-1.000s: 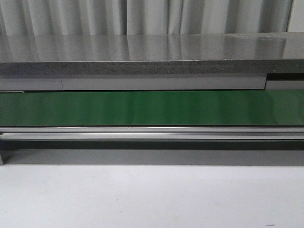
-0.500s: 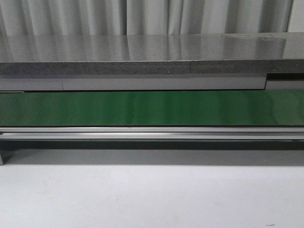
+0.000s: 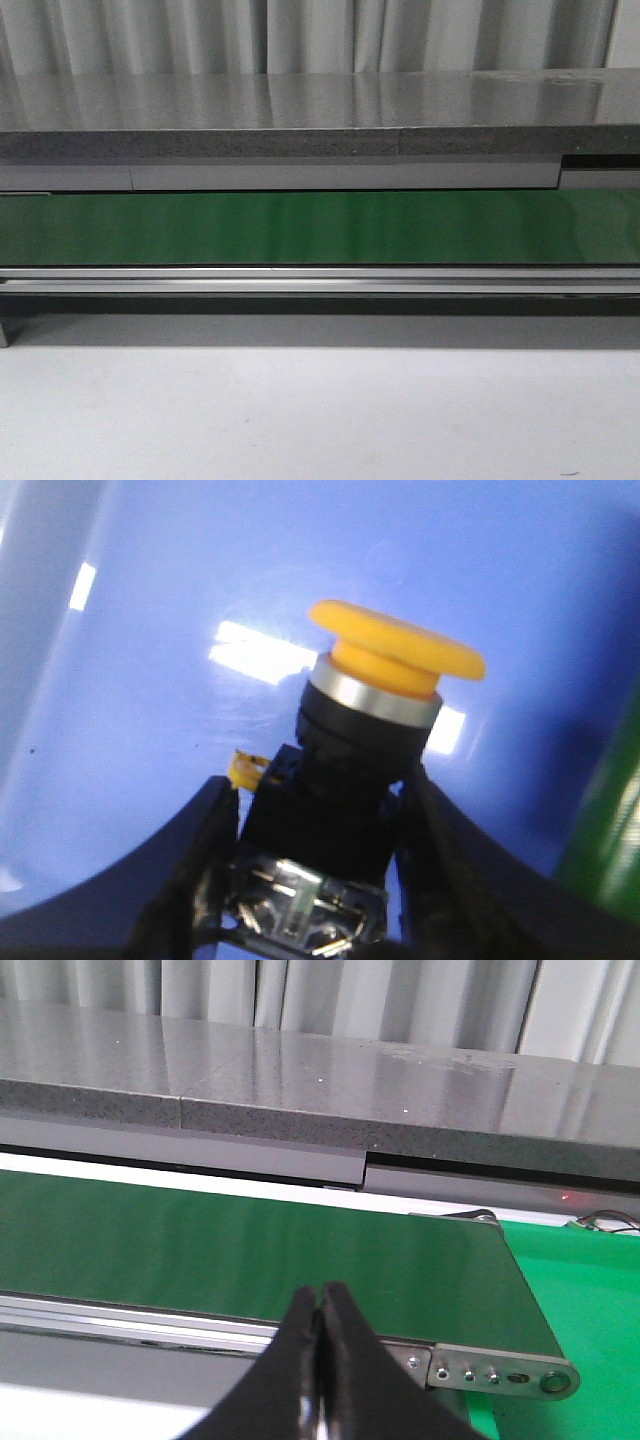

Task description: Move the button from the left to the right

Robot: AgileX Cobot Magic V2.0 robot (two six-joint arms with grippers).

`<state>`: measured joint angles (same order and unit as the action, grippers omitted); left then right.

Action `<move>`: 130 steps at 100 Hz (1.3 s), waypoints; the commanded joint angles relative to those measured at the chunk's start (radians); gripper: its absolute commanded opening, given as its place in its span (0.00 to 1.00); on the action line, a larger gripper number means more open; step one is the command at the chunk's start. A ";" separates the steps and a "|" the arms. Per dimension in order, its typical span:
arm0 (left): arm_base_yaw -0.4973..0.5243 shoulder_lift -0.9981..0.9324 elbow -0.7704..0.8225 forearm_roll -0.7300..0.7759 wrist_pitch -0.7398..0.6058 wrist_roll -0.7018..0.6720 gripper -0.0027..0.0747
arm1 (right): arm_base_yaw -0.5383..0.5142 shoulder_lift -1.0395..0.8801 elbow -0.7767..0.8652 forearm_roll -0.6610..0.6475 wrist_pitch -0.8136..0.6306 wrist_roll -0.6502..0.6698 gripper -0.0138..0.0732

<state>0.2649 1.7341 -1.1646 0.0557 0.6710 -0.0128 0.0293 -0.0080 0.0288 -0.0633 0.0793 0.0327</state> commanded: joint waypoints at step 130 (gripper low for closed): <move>-0.240 -0.205 -0.019 -0.095 0.063 0.083 0.80 | -0.004 -0.018 0.001 -0.011 -0.086 -0.002 0.08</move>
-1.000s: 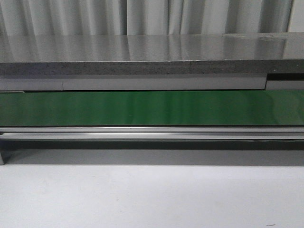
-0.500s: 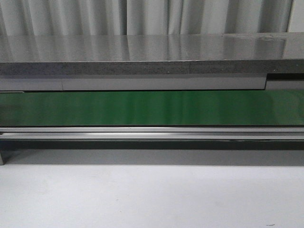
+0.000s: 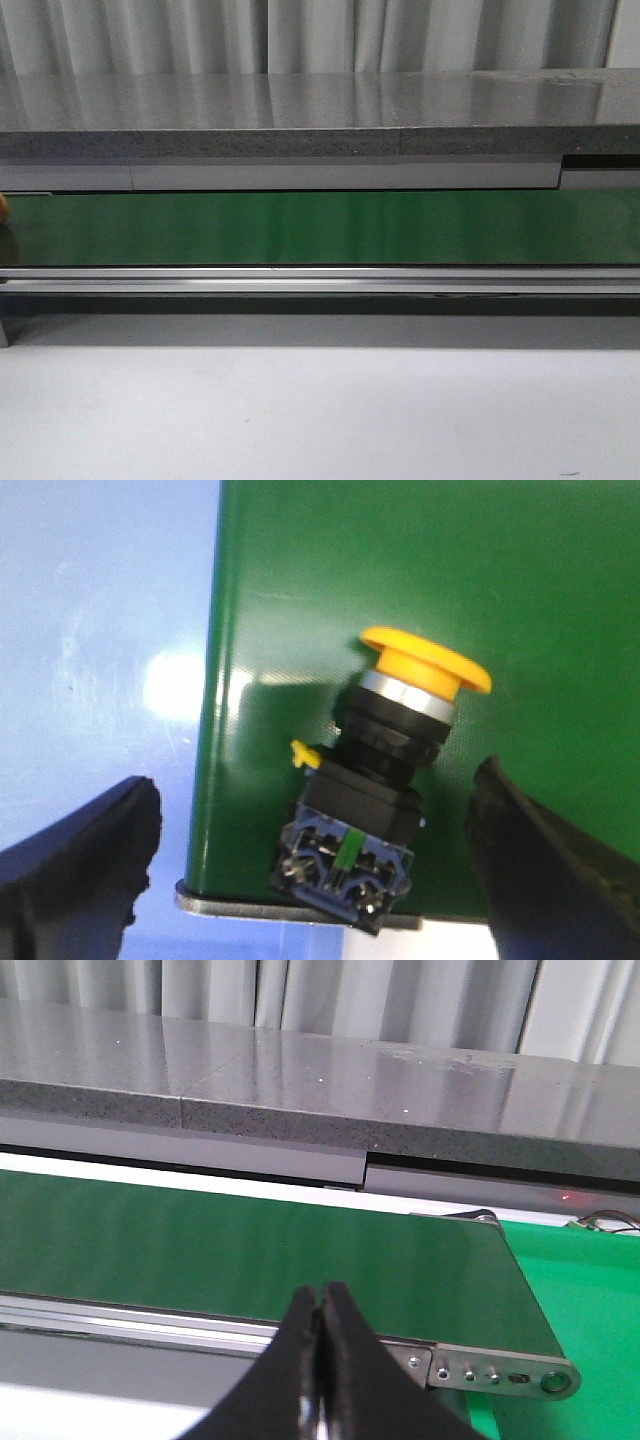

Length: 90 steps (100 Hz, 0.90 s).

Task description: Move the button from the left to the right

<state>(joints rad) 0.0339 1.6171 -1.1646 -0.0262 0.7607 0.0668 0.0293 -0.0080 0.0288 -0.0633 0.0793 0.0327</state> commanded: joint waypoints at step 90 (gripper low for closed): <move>-0.147 -1.109 0.673 -0.064 -0.567 0.016 0.80 | -0.004 -0.018 0.001 -0.011 -0.086 -0.002 0.08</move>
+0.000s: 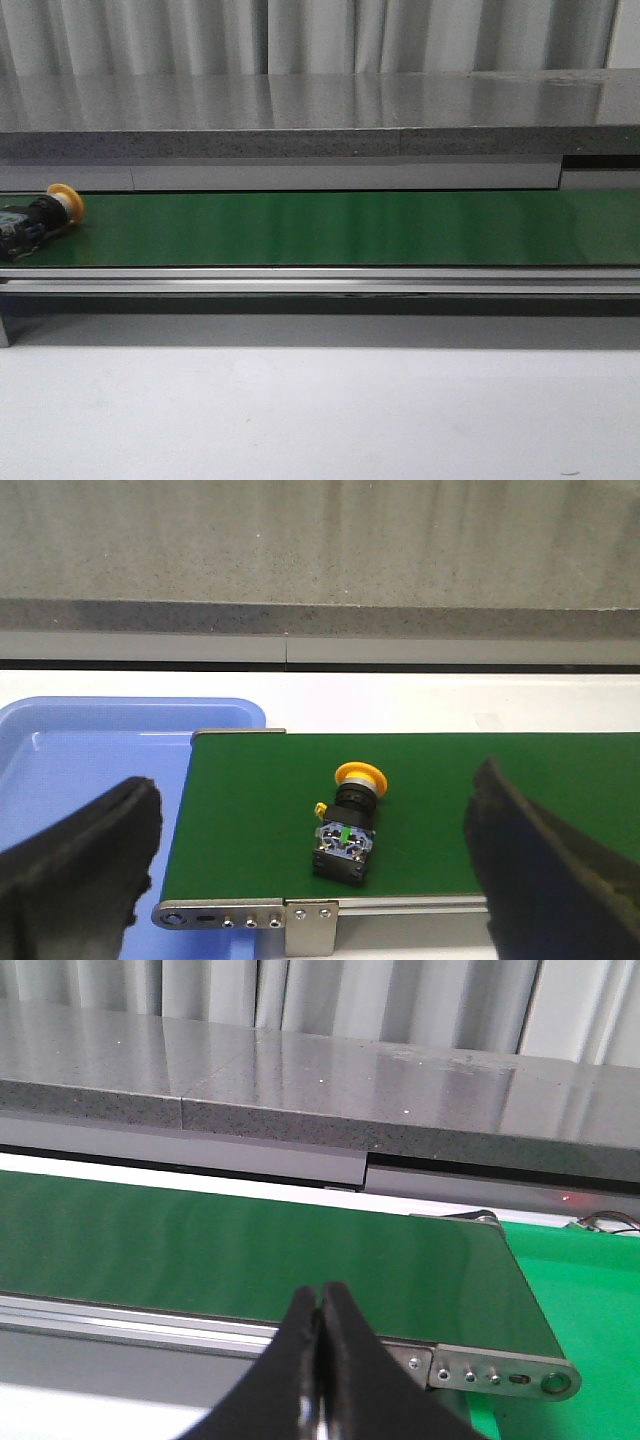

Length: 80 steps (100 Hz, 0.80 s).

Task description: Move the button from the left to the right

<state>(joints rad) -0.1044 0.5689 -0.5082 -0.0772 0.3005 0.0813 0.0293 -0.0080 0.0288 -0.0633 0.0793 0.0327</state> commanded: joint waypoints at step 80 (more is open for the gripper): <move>-0.008 -0.116 0.185 -0.013 -0.364 0.001 0.59 | -0.004 -0.018 0.001 -0.011 -0.086 -0.002 0.08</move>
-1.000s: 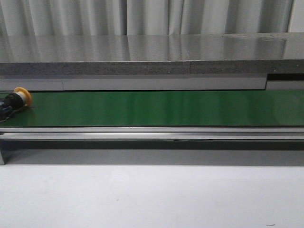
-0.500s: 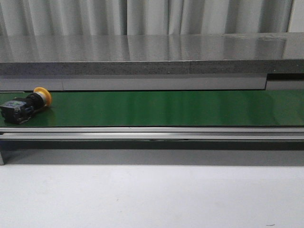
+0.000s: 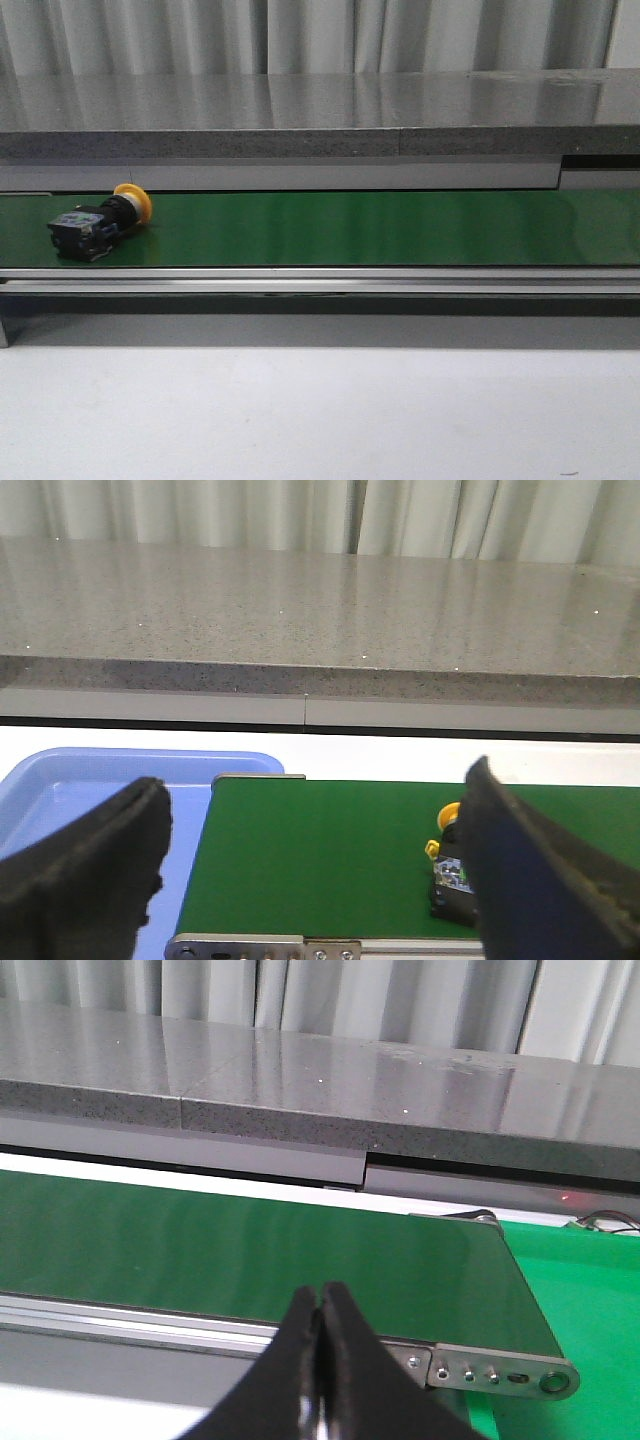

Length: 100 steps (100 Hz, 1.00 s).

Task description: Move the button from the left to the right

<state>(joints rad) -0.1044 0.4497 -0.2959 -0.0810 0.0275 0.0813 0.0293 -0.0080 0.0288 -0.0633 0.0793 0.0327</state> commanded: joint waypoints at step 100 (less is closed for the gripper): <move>-0.008 0.003 -0.027 -0.007 -0.091 0.001 0.04 | -0.004 0.053 -0.223 0.063 0.080 -0.002 0.08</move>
<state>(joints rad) -0.1044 0.4497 -0.2959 -0.0810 0.0238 0.0813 0.0293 -0.0051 -0.1012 -0.0073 0.1458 0.0327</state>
